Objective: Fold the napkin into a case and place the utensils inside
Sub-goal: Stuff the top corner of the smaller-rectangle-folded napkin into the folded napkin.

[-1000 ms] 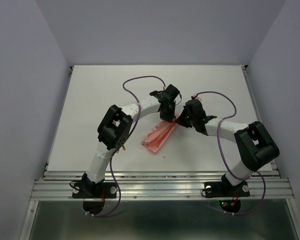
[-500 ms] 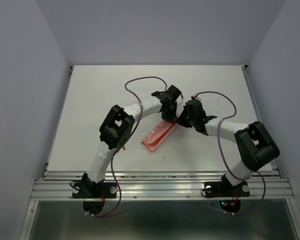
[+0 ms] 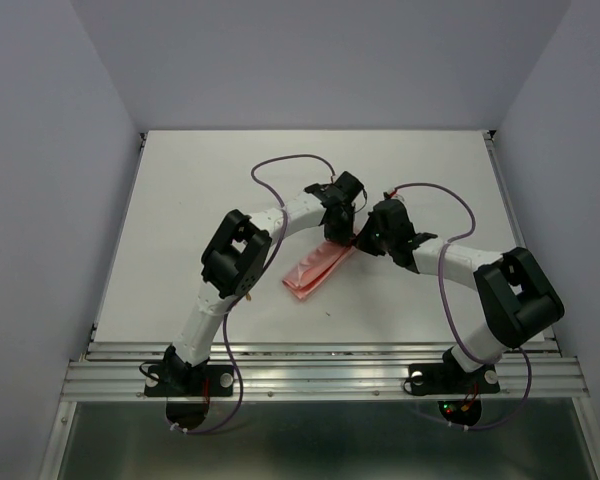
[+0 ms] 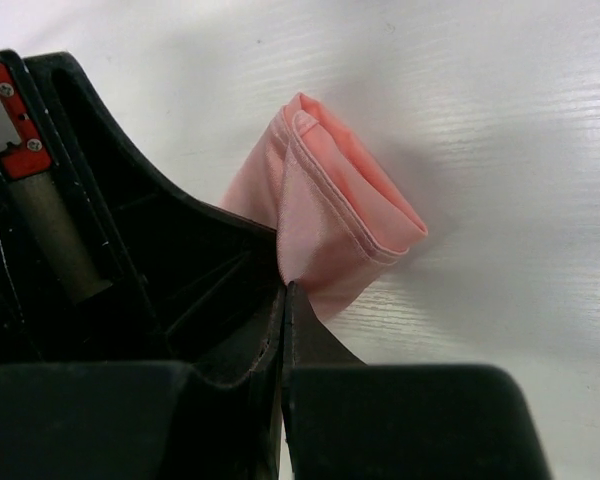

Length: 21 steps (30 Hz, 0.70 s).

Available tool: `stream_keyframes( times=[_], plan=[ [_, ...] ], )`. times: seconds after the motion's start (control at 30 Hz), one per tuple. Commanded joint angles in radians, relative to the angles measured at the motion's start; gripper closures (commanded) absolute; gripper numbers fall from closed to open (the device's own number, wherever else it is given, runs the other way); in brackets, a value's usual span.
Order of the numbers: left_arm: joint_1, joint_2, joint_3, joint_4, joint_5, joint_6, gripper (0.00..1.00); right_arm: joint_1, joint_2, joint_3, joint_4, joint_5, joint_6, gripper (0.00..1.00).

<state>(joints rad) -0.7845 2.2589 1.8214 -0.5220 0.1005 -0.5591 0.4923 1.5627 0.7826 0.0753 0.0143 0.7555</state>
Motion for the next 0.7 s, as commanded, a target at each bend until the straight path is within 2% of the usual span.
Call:
stream_keyframes(
  times=[0.0, 0.47, 0.67],
  plan=[
    [-0.007, 0.002, 0.064, 0.011, -0.004, -0.007, 1.00, 0.008, -0.010, -0.006, 0.040, -0.053, -0.013, 0.99],
    [-0.009, -0.027, 0.098, 0.013, 0.028, -0.013, 1.00, 0.008, 0.028, 0.000, 0.049, -0.068, -0.019, 0.99],
    [-0.016, -0.058, -0.016, 0.056, 0.083, -0.016, 1.00, 0.008, 0.023, -0.006, 0.046, -0.053, -0.015, 0.99]
  ],
)
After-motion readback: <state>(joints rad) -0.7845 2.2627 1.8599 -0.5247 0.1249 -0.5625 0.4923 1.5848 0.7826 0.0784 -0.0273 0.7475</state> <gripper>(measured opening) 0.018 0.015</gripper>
